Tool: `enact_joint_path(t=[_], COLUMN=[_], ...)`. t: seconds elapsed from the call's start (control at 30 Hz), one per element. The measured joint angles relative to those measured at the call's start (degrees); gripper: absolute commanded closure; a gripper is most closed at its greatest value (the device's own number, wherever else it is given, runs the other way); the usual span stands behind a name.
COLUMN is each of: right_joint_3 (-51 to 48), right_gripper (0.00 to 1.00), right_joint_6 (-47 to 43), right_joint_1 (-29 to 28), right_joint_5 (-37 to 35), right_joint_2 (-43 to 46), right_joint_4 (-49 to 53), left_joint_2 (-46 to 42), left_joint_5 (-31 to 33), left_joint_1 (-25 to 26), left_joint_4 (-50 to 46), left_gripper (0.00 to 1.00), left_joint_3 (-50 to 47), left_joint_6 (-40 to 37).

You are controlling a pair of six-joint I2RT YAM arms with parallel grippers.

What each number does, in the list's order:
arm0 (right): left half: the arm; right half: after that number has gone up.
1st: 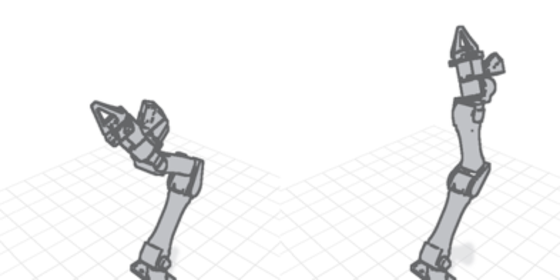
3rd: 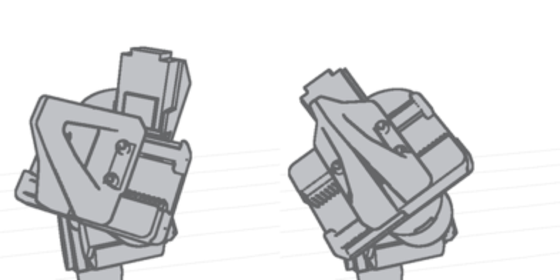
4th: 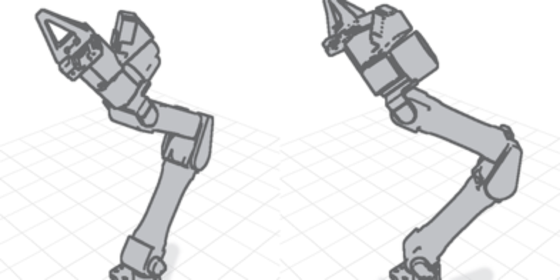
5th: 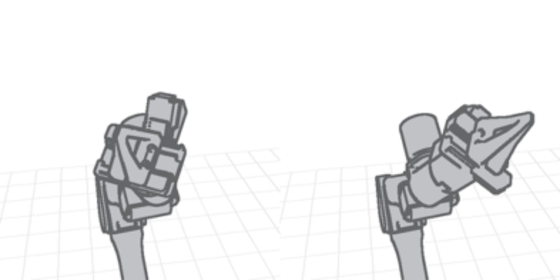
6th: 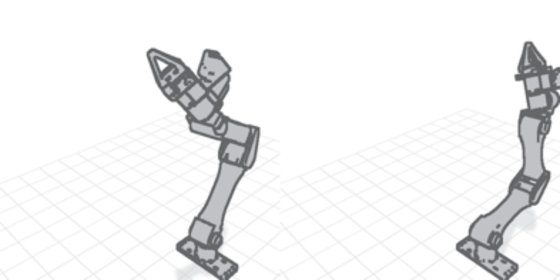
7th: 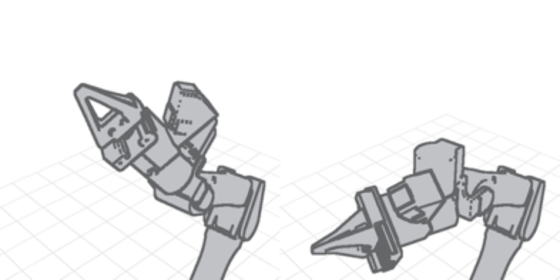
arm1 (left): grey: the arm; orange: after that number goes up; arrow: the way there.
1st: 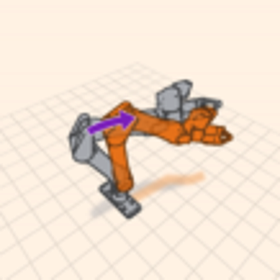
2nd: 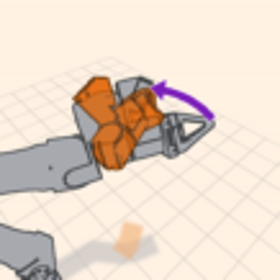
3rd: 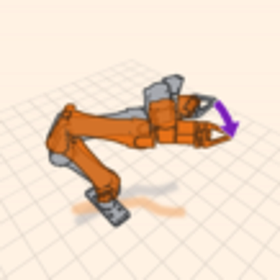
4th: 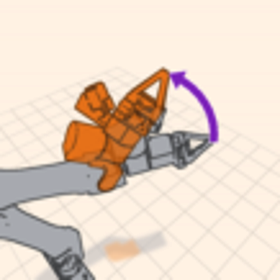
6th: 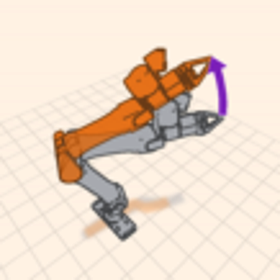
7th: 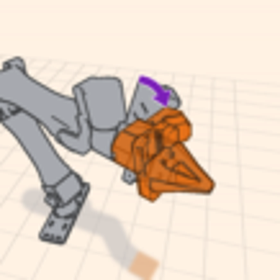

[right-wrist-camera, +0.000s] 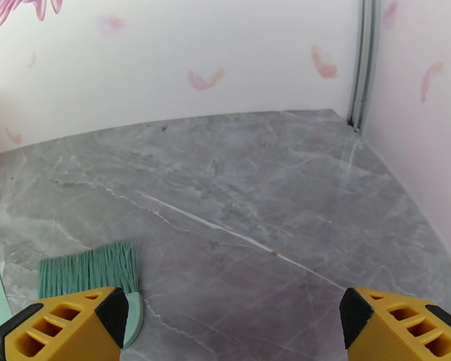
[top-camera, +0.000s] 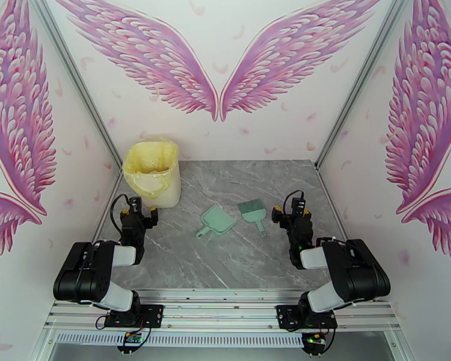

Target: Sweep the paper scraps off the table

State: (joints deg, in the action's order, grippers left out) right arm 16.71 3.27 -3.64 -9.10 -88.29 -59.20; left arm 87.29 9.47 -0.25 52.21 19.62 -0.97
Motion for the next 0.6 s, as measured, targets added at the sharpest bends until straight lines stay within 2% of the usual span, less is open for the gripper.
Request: enact_joint_path(t=[0.17, 0.6], right_joint_3=[2.91, 3.74], right_gripper=[0.01, 0.01], right_joint_6=[-0.57, -1.46], right_joint_1=[0.0, -0.07], right_joint_5=[1.22, 2.27], right_joint_2=[0.0, 0.0], right_joint_4=[4.09, 6.64], left_joint_2=[0.0, 0.04], left_joint_5=[-1.14, -1.33], left_joint_1=[0.15, 0.15], left_joint_4=[-0.28, -0.96], left_gripper=[0.01, 0.01], left_joint_3=[1.38, 1.38], left_joint_6=[0.52, 0.81])
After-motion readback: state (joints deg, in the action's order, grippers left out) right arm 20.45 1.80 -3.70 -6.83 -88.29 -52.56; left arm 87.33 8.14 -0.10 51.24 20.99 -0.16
